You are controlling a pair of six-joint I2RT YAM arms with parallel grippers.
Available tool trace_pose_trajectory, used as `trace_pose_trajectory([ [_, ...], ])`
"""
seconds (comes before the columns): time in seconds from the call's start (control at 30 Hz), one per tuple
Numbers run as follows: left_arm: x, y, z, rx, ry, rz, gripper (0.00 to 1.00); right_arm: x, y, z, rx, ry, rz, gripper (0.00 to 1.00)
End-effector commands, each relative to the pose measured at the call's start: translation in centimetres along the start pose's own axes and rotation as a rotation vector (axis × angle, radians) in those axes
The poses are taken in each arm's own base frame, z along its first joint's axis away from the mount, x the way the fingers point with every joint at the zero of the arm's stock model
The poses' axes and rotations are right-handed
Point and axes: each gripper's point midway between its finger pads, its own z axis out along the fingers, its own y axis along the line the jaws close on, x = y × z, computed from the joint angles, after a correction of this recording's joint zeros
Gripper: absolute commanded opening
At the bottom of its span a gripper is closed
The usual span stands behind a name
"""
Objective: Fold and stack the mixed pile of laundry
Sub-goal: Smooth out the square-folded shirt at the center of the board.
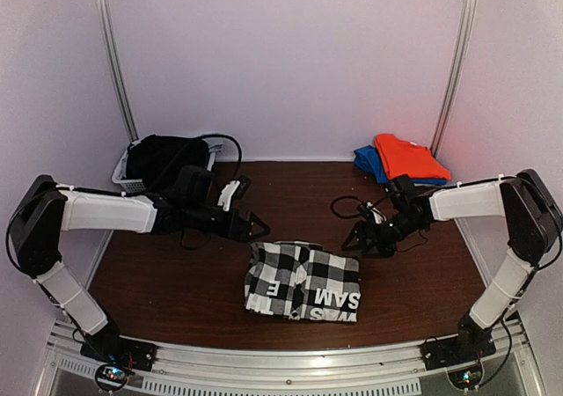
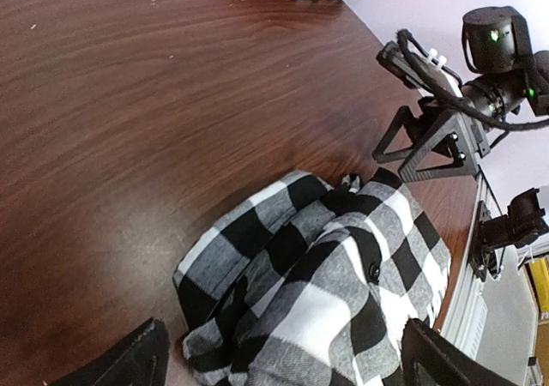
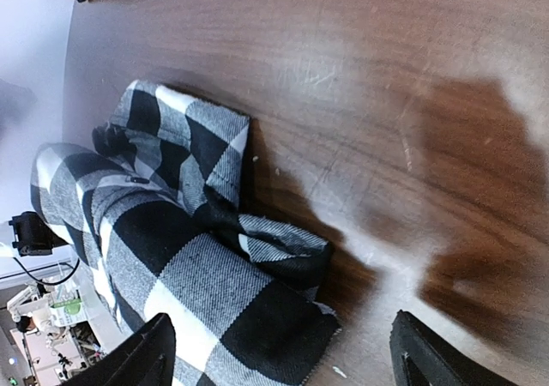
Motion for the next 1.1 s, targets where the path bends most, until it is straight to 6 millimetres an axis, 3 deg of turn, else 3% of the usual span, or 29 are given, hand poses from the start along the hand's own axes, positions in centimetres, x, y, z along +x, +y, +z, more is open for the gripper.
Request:
trace_pose_trajectory([
  [0.0,-1.4,-2.1,1.1,0.098,0.080,0.167,0.95,-3.1,1.7,-3.1,-0.037,-0.105,-0.086,0.86],
  [0.1,-2.1,-2.5,2.3,0.125,0.129,0.239,0.92,-5.0,2.8,-2.8,-0.084,-0.101,-0.096,0.78],
  [0.3,0.5,-2.6,4.9,0.212,0.278,0.302,0.83,-5.3,5.4,0.3,-0.216,-0.027,-0.105,0.72],
  [0.4,3.0,-2.5,5.5,0.241,0.337,0.310,0.76,-3.8,6.4,2.4,-0.243,0.048,-0.129,0.69],
  [0.53,5.7,-2.0,4.9,0.262,0.391,0.342,0.60,-0.1,7.0,4.3,-0.261,0.161,-0.131,0.63],
  [0.7,7.4,-2.0,3.1,0.266,0.403,0.444,0.33,4.0,8.0,3.8,-0.276,0.218,-0.126,0.60],
  [0.77,7.8,-1.8,2.3,0.252,0.387,0.504,0.29,5.3,8.7,3.1,-0.293,0.235,-0.128,0.58],
  [0.87,8.2,-1.4,1.0,0.213,0.361,0.614,0.29,8.0,10.4,2.3,-0.325,0.291,-0.152,0.56],
  [0.93,7.6,-1.6,0.3,0.198,0.341,0.665,0.36,9.3,10.9,1.8,-0.336,0.324,-0.164,0.59],
  [1.0,6.2,-2.5,-0.5,0.189,0.301,0.710,0.41,8.9,11.5,0.9,-0.355,0.310,-0.164,0.64],
  [1.07,4.4,-3.8,-1.2,0.184,0.250,0.757,0.47,6.8,12.0,-0.2,-0.380,0.247,-0.151,0.65],
])
